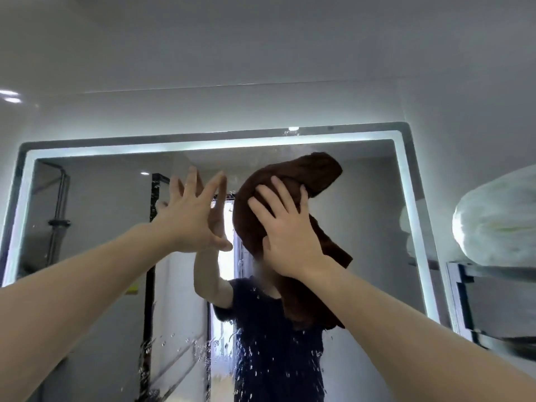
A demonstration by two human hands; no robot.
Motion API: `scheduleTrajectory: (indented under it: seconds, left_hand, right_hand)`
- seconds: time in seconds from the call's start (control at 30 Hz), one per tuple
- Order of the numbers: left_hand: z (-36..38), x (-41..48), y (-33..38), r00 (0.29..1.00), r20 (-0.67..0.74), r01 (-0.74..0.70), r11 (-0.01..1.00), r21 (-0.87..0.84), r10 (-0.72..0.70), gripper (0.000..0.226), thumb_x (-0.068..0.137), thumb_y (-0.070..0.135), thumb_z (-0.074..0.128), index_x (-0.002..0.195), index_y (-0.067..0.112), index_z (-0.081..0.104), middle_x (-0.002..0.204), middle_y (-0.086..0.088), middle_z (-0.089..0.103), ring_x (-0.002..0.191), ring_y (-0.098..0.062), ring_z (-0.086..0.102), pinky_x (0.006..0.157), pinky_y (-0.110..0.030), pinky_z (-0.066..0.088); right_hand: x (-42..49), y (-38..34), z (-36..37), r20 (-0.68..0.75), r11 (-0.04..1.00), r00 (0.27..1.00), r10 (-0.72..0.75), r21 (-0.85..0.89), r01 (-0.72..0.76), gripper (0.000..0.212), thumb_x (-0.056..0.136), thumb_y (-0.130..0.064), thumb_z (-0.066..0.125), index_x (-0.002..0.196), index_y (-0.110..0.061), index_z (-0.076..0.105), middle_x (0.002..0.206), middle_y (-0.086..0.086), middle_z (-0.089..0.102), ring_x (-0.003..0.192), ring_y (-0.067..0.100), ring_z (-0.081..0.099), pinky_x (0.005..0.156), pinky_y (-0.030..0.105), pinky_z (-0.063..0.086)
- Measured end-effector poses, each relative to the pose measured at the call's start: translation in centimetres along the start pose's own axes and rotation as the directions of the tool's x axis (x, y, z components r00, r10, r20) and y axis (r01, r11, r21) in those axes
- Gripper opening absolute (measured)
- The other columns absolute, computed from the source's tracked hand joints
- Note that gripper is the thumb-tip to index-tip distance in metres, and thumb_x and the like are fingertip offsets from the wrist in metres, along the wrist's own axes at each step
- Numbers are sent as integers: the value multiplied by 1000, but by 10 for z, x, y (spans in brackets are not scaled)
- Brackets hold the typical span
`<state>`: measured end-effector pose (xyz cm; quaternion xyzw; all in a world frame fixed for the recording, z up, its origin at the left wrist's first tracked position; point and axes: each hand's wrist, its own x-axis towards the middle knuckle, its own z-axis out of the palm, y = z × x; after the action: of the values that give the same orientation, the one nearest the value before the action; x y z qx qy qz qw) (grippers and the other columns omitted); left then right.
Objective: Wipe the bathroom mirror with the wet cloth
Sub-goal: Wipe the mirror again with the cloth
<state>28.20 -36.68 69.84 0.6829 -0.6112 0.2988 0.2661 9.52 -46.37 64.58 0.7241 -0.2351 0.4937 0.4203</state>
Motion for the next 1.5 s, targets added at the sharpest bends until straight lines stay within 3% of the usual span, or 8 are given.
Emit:
scheduleTrajectory:
  seconds: [0.13,0.2,0.4,0.57,0.7,0.9,1.17,1.5]
  left_hand:
    - [3,-3,0,1000,-9,19,1000,24,-18,141,62,70,83,153,49,-23,166,-1,-32,152,-41,-25,119,-71,11]
    - [1,-3,0,1000,-18,12,999,45,-12,142,61,74,81,153,49,-23,167,-1,-29,154,-40,-22,118,-71,11]
    - [4,-2,-3,1000,-21,14,999,45,-13,142,59,73,82,154,49,-21,168,-1,-28,154,-40,-21,119,-72,14]
    - [7,2,-5,1000,-13,12,1000,13,-12,143,60,70,84,154,49,-21,167,1,-30,153,-39,-24,119,-72,12]
    - [6,4,-6,1000,-3,-6,1000,-4,6,144,61,68,85,154,49,-23,166,0,-32,152,-39,-27,120,-72,10]
    - [8,4,-11,996,-26,-80,994,67,82,139,65,76,76,156,42,-23,168,-7,-27,152,-46,-22,117,-74,11]
    - [-11,-10,-97,950,-79,-304,953,-2,303,129,68,72,79,160,43,-8,171,4,-6,156,-30,-1,123,-59,13]
    - [-16,-9,-191,999,6,41,998,-53,-41,157,42,85,79,146,54,-34,156,0,-49,148,-50,-27,114,-77,-1]
  right_hand:
    - [-59,25,-7,119,958,957,-265,-81,275,59,82,-26,58,140,-19,52,152,11,47,152,39,28,116,72,21]
    - [-69,60,-19,122,952,958,-261,-132,276,59,78,-27,52,136,-18,56,148,14,51,148,42,35,114,71,27]
    - [-30,118,-48,85,985,994,73,-161,-59,71,74,-31,43,144,-19,46,155,14,40,152,37,25,117,71,21]
    - [42,97,-36,-55,939,938,342,-15,-343,66,84,-33,44,149,-22,38,162,10,23,157,33,5,122,68,3]
    - [80,71,-24,-135,890,880,455,100,-445,52,99,-46,44,145,-22,44,163,12,19,157,33,2,121,67,-4]
    - [117,40,-26,-86,867,863,498,29,-497,57,87,-38,57,139,-22,43,161,16,19,153,37,12,120,70,2]
    - [116,-63,18,-44,930,932,360,-62,-362,54,83,-37,52,134,-20,46,160,14,29,154,34,16,121,69,6]
    - [10,-115,38,31,998,998,51,-49,-50,69,81,-39,60,145,-16,44,156,5,40,154,26,25,121,65,17]
